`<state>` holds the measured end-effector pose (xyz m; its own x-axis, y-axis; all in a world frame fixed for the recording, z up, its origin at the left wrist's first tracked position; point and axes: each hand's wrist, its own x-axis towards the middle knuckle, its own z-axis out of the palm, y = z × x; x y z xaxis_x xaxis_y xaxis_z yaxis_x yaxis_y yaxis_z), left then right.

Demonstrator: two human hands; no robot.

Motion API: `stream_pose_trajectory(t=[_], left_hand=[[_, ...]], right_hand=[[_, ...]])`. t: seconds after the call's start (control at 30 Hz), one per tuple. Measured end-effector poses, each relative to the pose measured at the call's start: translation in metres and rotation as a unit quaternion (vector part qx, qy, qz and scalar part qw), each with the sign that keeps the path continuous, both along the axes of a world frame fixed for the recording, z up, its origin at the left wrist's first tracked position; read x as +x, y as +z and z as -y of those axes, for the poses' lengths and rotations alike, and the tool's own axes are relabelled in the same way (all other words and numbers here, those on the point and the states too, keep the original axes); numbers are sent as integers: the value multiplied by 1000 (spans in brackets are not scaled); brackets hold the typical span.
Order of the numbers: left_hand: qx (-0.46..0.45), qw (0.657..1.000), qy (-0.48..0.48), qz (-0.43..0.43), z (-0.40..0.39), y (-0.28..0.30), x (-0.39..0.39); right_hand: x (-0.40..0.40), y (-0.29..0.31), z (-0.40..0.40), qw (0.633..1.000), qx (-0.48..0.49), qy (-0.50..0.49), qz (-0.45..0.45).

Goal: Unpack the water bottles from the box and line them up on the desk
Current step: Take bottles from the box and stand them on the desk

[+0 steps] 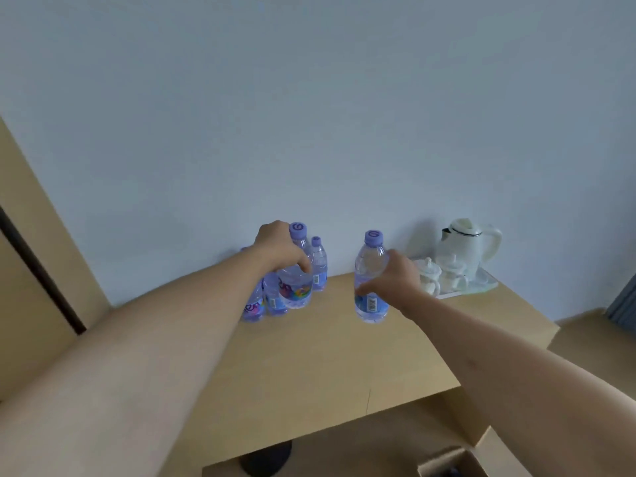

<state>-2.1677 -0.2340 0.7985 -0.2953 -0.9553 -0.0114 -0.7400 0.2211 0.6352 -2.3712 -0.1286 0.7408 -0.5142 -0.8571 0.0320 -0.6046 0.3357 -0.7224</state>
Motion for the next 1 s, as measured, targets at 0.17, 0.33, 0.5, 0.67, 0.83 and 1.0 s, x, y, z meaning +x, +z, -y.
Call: stream_pose_trajectory(t=[0.17,0.33,0.5,0.67,0.83,1.0], left_hand=[[12,999,42,-17,28,-27,19],[22,998,54,-16,67,-55,6],[-6,999,34,0,113,-82,-25],[-53,992,-5,119,150,-111,-55],[-71,979,-37,186,175,-141,-70],[-119,961,-54,245,192,-161,-77]], right_hand=[[15,-17,42,998,35,44,14],[10,-49,98,995,61,80,12],[-10,-79,156,991,89,102,2],[-28,-110,202,984,119,131,-9],[-37,-138,233,980,144,139,11],[-32,-160,257,977,148,150,25]])
